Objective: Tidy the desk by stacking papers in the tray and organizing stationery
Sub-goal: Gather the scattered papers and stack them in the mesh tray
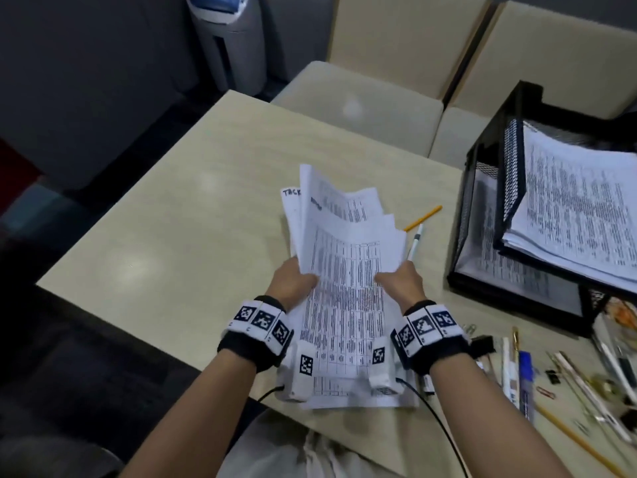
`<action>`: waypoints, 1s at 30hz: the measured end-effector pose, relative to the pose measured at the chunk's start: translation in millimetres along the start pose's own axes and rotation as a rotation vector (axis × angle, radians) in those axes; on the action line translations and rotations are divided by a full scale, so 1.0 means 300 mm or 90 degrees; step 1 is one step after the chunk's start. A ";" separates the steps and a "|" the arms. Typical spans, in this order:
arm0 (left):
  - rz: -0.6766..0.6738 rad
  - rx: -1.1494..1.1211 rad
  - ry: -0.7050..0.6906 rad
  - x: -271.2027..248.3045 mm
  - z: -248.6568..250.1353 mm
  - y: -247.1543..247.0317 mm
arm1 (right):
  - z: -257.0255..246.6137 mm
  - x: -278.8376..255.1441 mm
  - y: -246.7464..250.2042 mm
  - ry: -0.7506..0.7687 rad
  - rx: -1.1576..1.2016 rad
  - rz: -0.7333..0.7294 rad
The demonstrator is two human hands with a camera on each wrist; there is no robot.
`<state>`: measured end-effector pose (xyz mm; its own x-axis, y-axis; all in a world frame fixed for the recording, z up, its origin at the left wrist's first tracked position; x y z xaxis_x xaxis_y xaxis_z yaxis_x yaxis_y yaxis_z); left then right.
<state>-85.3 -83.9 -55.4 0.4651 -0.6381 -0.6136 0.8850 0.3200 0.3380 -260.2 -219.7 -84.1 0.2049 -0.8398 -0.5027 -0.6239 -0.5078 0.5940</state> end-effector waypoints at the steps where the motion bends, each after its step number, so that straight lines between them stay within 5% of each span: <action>1: 0.020 0.017 -0.058 -0.023 0.050 0.010 | 0.002 0.002 0.016 0.006 0.009 0.014; 5: -0.018 -0.012 -0.334 -0.175 0.289 0.109 | -0.080 -0.017 0.086 0.087 0.168 0.009; 9: 0.026 -0.134 -0.345 -0.173 0.343 0.317 | -0.293 -0.098 0.105 0.187 0.502 -0.159; 14: 0.192 -0.190 -0.428 -0.222 0.420 0.475 | -0.589 -0.267 0.312 0.465 0.419 0.074; 17: 0.203 -0.254 -0.503 -0.264 0.443 0.546 | -0.674 -0.330 0.349 0.561 0.509 0.067; 27: 0.131 -0.312 -0.465 -0.248 0.342 0.565 | -0.624 -0.293 0.140 0.514 0.513 0.009; 30: 0.114 -0.298 -0.379 -0.176 0.267 0.514 | -0.588 -0.263 0.058 0.439 0.481 -0.010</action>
<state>25.0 -56.9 86.3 0.6305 -0.7748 -0.0468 0.7748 0.6318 -0.0224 -154.0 -196.1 76.7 0.4580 -0.8827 0.1049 -0.8808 -0.4666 -0.0804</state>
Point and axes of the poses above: each hand's wrist, its own x-axis towards the middle knuckle, its own y-axis out of the back of the hand, z = x × y, the point moved 9 cm from there along x, towards the middle knuckle, and after that the axes turned 6 degrees about y, right-handed, at the moved point
